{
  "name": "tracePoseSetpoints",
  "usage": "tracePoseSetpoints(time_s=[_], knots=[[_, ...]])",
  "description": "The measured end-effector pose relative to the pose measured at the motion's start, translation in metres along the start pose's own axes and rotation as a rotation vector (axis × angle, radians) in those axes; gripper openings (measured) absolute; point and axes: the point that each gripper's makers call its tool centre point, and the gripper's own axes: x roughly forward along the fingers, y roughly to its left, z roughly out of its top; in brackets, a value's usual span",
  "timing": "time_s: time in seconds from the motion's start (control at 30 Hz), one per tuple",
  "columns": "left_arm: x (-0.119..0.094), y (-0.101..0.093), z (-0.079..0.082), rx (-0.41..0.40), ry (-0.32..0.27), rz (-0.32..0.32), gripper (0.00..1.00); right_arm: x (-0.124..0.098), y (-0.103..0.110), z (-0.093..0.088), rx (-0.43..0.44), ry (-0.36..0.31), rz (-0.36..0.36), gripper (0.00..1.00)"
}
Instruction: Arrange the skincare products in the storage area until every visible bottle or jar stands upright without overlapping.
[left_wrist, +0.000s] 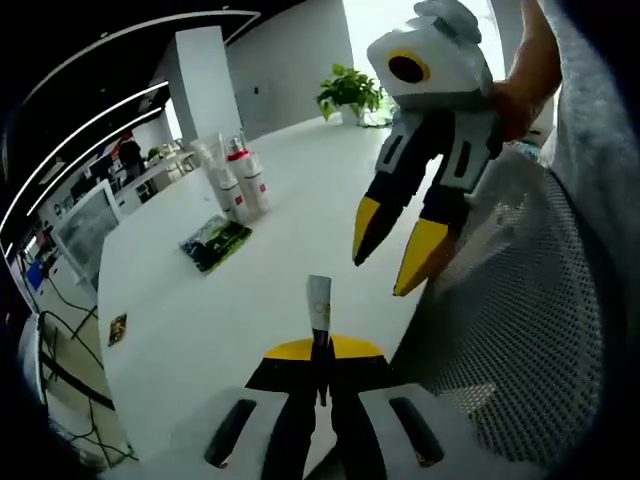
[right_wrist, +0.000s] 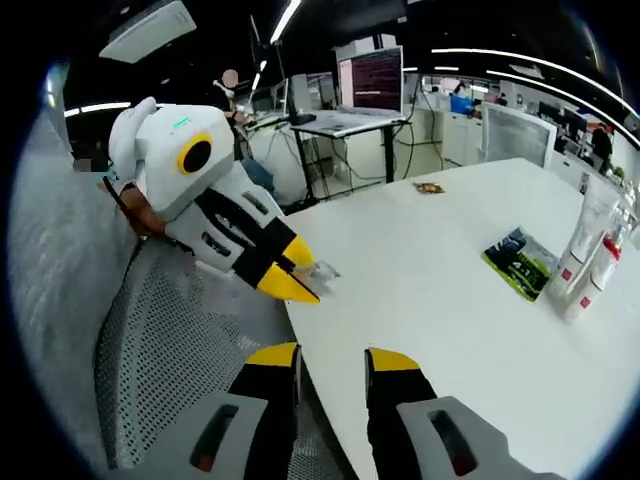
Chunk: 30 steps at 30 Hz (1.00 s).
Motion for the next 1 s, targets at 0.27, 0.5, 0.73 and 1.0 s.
tracePoseSetpoints(time_s=[0.27, 0.5, 0.73, 1.0], knots=[[0.0, -0.018, 0.008, 0.067, -0.033, -0.074, 0.01, 0.002, 0.024, -0.002, -0.129, 0.025, 0.114, 0.09], [0.0, -0.015, 0.01, 0.063, -0.037, -0.057, 0.01, 0.001, 0.012, 0.001, -0.03, -0.011, 0.096, 0.07], [-0.001, -0.012, 0.008, 0.035, -0.035, -0.051, 0.01, 0.001, 0.011, -0.002, -0.018, 0.006, 0.1, 0.02], [0.002, -0.016, -0.001, -0.01, 0.012, -0.081, 0.03, 0.003, 0.023, -0.01, -0.178, 0.075, 0.122, 0.0]])
